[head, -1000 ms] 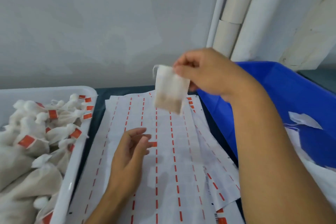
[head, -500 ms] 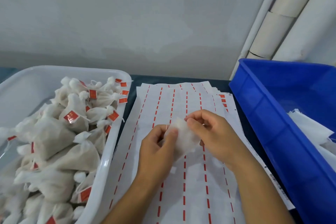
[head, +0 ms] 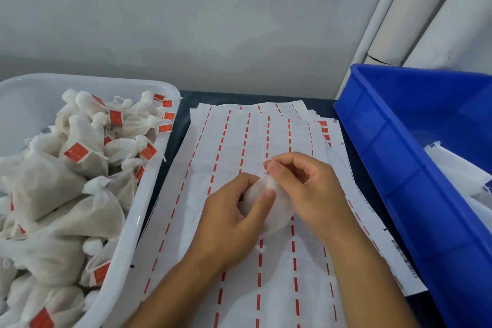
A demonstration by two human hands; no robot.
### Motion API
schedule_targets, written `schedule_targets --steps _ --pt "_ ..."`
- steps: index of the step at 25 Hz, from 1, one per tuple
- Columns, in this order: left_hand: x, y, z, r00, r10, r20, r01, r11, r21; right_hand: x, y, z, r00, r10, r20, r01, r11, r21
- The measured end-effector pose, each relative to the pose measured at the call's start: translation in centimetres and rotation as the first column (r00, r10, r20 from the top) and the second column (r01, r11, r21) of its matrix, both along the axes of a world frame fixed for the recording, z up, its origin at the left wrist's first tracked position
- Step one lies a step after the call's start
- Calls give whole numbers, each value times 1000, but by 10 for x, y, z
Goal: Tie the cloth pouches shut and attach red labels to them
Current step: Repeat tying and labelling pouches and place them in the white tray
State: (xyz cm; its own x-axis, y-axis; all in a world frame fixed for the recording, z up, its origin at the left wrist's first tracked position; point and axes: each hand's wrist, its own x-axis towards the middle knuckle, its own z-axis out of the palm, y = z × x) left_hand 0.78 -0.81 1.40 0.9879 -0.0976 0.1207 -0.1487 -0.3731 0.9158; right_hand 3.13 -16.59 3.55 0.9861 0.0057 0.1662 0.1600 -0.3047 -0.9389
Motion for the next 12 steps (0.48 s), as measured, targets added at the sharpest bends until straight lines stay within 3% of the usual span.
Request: schedule_targets --steps 3,6,9,12 --pt "-2 0 -2 996 -64 67 55 989 139 0 1 0 1000 -19 16 18 995 101" --pt "-3 -1 -6 992 -109 69 87 959 270 0 -3 2 985 -162 53 152 975 160" --pt "-4 -3 -10 992 -110 60 85 942 324 1 -9 5 946 -309 101 281 933 227" --pt "-4 -1 -13 989 -129 71 93 919 383 0 -6 7 943 -311 121 267 921 283"
